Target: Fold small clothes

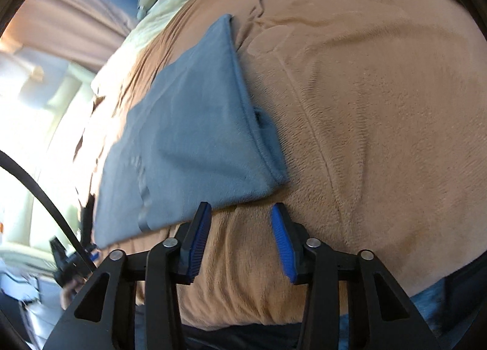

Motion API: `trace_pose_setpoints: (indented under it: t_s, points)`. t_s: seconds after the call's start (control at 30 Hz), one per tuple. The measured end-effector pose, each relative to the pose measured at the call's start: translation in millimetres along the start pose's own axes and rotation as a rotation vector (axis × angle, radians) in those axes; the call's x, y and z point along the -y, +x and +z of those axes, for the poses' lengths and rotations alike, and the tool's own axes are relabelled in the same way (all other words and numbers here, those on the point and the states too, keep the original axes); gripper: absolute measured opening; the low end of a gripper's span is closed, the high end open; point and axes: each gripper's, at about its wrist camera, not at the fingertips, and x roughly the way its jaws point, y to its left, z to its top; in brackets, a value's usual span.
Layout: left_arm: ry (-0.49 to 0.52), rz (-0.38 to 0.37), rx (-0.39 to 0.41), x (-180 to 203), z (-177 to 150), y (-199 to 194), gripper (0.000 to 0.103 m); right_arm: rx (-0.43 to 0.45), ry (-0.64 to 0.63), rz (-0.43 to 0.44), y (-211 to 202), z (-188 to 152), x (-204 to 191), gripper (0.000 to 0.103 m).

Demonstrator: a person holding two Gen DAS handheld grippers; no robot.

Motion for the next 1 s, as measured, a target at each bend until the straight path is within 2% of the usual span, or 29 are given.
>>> trace_pose_setpoints:
  t_s: [0.03,0.1,0.2,0.4,0.5,0.57,0.63,0.67,0.77,0.93,1.0]
  points:
    - [-0.013,-0.005,-0.007,-0.5,0.4,1.7,0.043,0.003,0.016,0.014,0.2,1.5,5.1,0.034]
    - [-0.046,-0.01,-0.01,-3.2,1.6,4.8,0.035,0.003,0.038,0.039,1.1,3.3,12.2,0.033]
    - [-0.07,-0.009,-0.005,-6.5,3.6,8.4,0.03,0.008,0.049,0.061,4.6,6.9,20.4,0.032]
    - [-0.078,0.015,0.002,-3.7,6.8,10.8,0.03,0.025,0.084,0.105,17.7,11.8,29.0,0.029]
    - [-0.068,0.037,0.006,0.2,7.6,13.4,0.03,0.034,0.104,0.121,24.4,14.2,34.4,0.024]
    - [-0.056,0.056,0.008,3.3,7.8,14.7,0.03,0.041,0.12,0.131,27.2,14.3,38.0,0.02]
    - [-0.058,0.061,0.005,4.1,8.7,15.2,0.03,0.044,0.138,0.144,28.6,14.6,42.6,0.01]
    - [-0.066,0.056,0.003,2.7,7.8,13.9,0.03,0.046,0.146,0.15,30.6,14.8,42.0,0.006]
    - [-0.095,0.024,-0.008,-1.7,3.5,10.1,0.03,0.063,0.142,0.151,27.1,11.9,41.0,0.002]
    - [-0.168,-0.055,-0.006,-11.9,-5.7,3.9,0.03,0.121,0.136,0.156,11.4,3.0,41.4,0.001]
    - [-0.181,-0.062,-0.001,-14.5,-7.7,2.6,0.03,0.13,0.134,0.161,10.7,-1.4,40.8,0.001]
